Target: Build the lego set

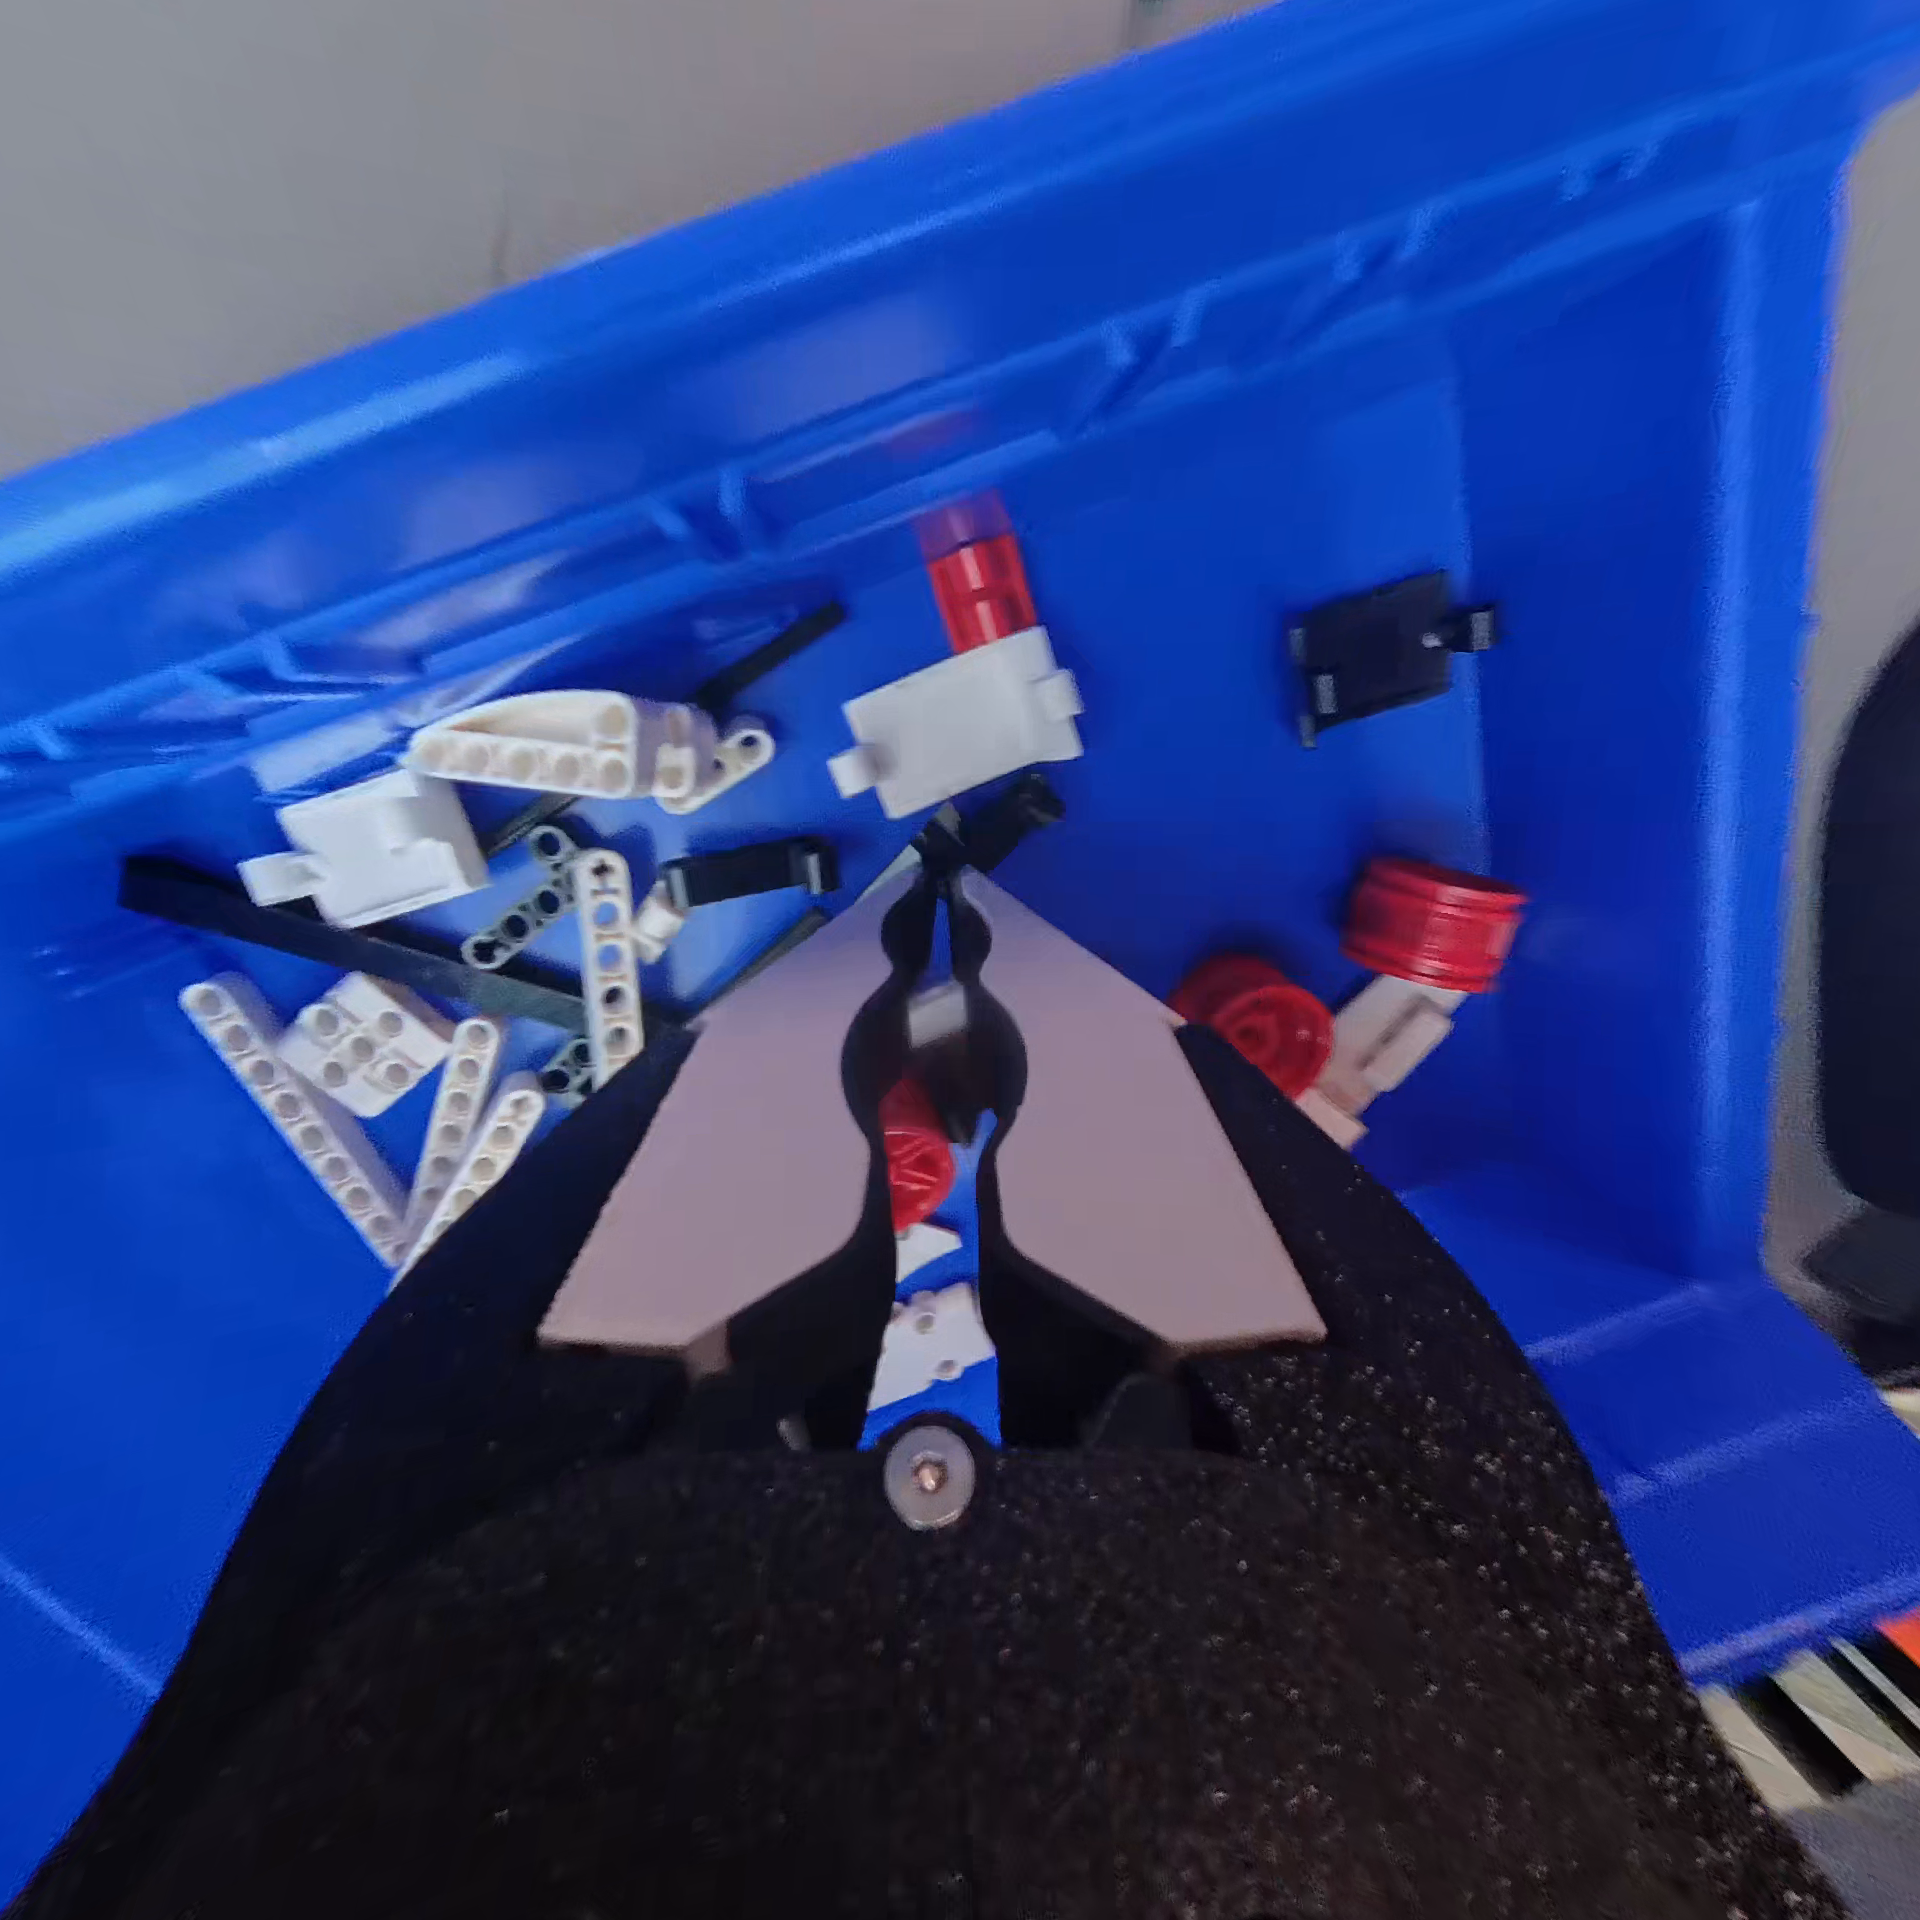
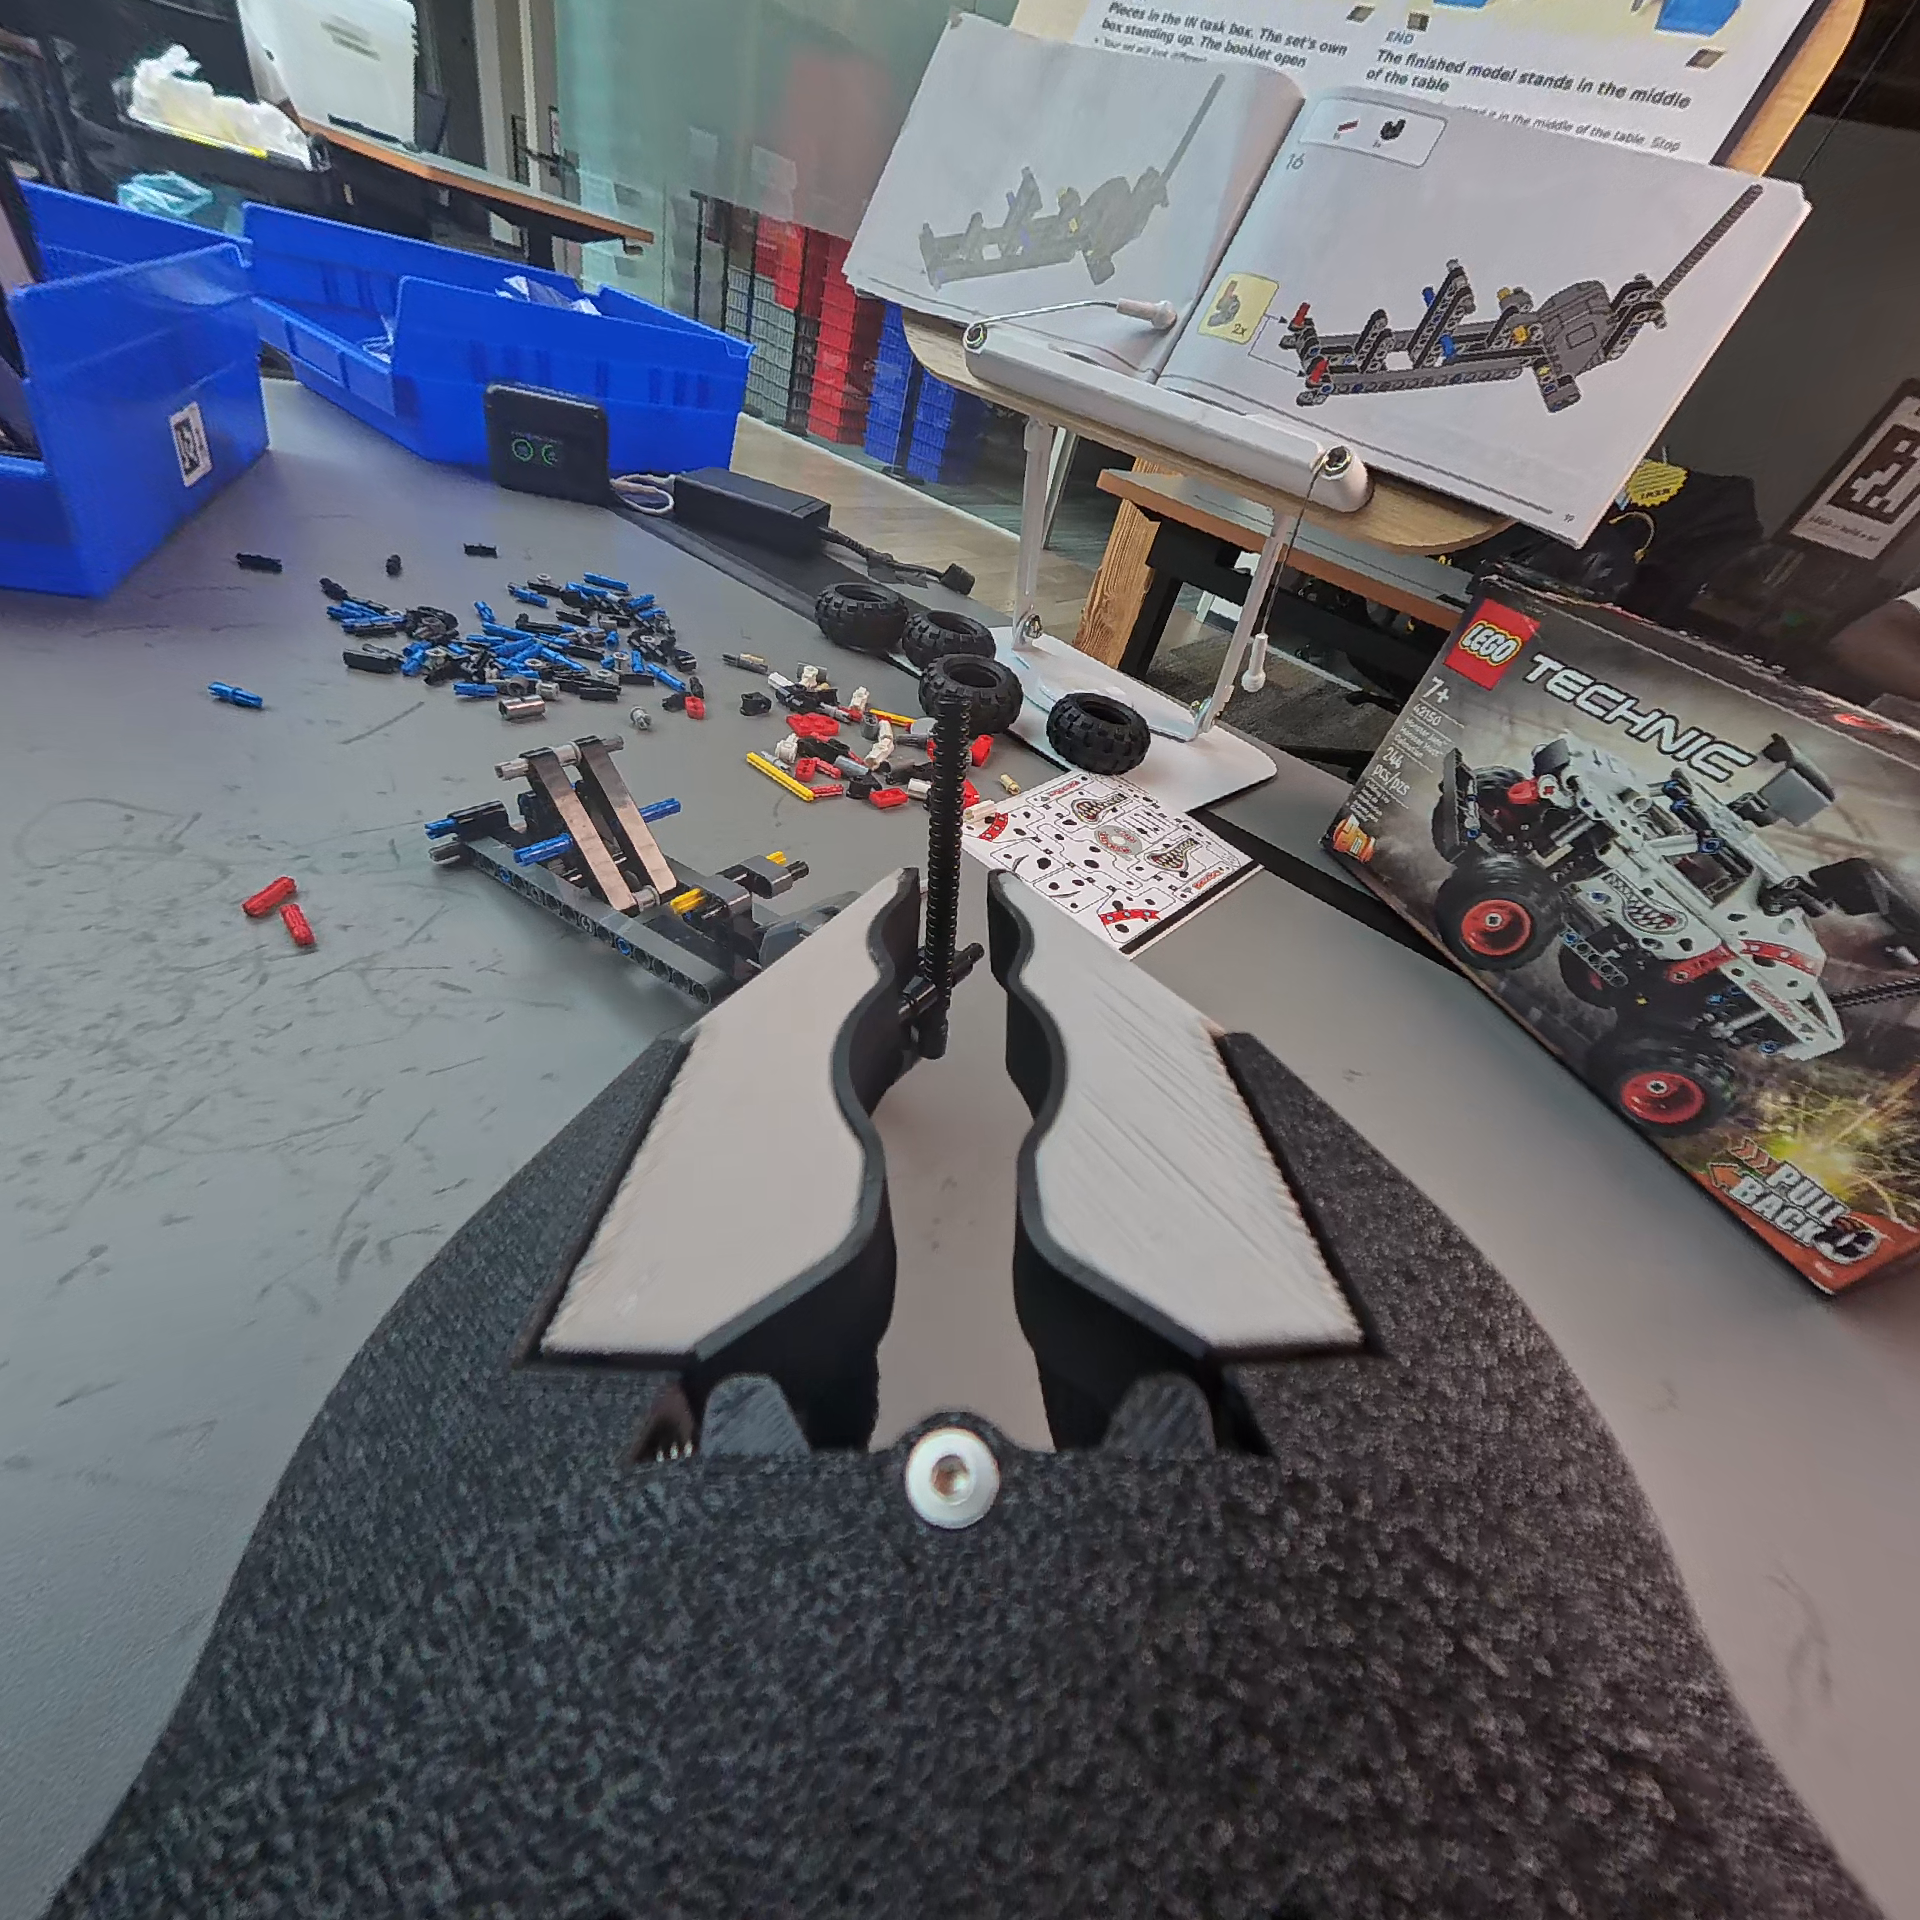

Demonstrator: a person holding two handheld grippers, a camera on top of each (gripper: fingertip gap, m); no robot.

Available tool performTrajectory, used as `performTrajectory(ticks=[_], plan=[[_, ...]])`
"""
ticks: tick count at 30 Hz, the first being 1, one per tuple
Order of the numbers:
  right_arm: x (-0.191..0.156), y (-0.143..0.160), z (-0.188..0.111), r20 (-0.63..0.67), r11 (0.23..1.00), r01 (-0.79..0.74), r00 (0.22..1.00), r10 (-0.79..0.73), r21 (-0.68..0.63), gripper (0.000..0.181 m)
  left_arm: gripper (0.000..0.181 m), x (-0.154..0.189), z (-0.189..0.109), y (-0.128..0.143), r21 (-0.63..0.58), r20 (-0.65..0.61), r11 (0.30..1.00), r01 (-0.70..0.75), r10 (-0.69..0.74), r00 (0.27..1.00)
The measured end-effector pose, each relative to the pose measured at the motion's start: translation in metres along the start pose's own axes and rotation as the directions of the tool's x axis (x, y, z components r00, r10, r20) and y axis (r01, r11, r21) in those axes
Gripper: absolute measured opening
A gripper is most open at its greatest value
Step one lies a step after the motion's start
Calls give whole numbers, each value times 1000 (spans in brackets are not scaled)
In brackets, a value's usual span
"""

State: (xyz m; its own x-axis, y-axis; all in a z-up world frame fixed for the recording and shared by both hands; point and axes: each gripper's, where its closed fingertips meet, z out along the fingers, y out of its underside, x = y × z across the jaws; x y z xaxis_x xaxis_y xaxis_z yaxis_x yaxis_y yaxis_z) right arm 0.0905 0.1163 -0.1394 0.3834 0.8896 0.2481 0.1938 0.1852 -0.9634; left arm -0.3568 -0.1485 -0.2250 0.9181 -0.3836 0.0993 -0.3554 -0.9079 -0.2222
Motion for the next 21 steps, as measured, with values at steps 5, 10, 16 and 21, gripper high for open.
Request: performTrajectory(ticks=[5, 10, 16, 21], plan=[[-1, 0, 0, 8, 1000, 3, 1000, -3, 1, 12, 30, 19, -38, -12, 117, -105, 992, 45, -33, 994], [-3, 0, 0, 11, 1000, 7, 1000, -7, 2, 12, 40, -32, -71, 7, 140, 120, 979, 147, -164, 979], [-4, 0, 1, 13, 1000, 14, 1000, -14, -3, 12, 48, -59, -55, 59, -95, 288, 976, 197, -162, 944], [-4, 0, 1, 10, 1000, 18, 1000, -18, -2, 12, 56, -55, -41, 95, -287, 261, 935, 210, -134, 956]])
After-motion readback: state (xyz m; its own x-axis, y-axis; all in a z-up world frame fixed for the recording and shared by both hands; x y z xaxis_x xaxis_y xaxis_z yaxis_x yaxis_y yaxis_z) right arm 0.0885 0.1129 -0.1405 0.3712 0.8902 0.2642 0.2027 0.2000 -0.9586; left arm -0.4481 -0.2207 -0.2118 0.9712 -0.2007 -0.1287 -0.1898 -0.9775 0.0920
